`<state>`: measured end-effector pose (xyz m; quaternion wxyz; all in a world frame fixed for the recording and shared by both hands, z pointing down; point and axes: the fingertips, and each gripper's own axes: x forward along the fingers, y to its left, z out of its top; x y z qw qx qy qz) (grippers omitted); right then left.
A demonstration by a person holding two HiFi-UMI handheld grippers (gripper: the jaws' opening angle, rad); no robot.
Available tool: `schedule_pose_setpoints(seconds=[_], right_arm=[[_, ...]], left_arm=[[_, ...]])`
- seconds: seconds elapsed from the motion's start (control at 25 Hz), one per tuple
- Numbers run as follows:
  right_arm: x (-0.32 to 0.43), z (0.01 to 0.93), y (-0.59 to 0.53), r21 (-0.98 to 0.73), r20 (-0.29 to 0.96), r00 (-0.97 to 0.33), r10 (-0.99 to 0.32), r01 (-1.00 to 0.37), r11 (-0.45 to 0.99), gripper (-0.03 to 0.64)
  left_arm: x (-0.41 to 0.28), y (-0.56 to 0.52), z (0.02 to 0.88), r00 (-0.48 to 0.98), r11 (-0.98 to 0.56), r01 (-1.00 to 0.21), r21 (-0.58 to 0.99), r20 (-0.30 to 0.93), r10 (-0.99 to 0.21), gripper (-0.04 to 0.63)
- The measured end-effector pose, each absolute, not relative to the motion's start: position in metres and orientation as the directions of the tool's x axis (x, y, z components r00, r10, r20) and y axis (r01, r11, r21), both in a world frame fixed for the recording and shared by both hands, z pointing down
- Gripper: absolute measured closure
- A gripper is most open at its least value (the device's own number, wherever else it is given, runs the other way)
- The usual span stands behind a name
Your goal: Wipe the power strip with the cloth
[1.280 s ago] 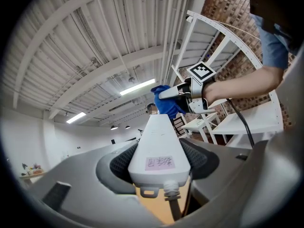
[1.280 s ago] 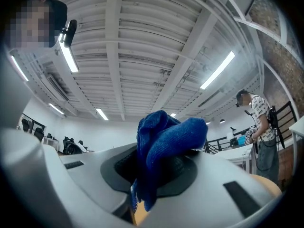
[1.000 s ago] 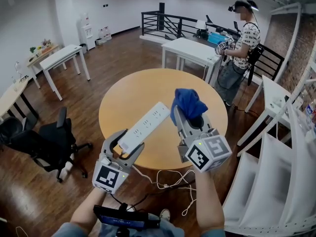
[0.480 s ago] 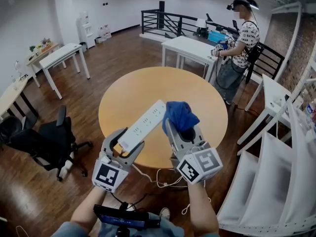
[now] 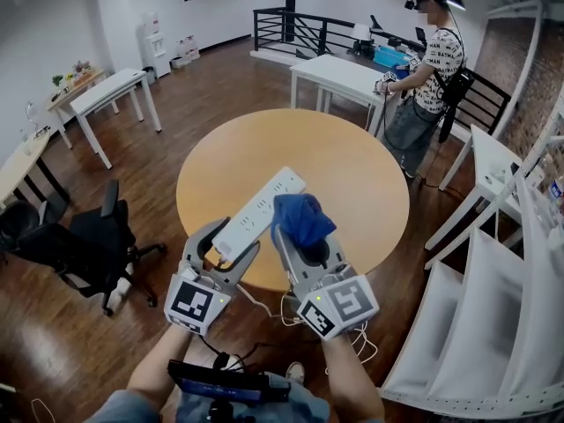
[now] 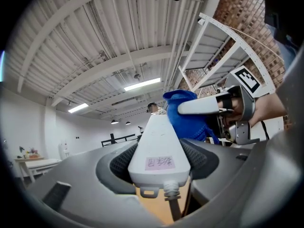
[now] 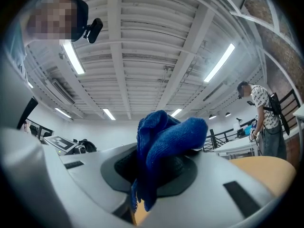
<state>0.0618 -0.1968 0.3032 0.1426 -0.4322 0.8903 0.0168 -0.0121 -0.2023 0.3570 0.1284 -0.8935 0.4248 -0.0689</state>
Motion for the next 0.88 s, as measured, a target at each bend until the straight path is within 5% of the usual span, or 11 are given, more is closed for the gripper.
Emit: schedule_pose_setpoints(seconds=[0.88], right_arm=[[0.051, 0.322, -0.188, -0.118, -0.252, -0.598, -0.761, -0.761, 0.638, 0.546]], left_arm=[[-0.014, -0.212, 0.38, 0.612, -0.607, -0.765, -0.214, 0.048, -0.789, 0.316]])
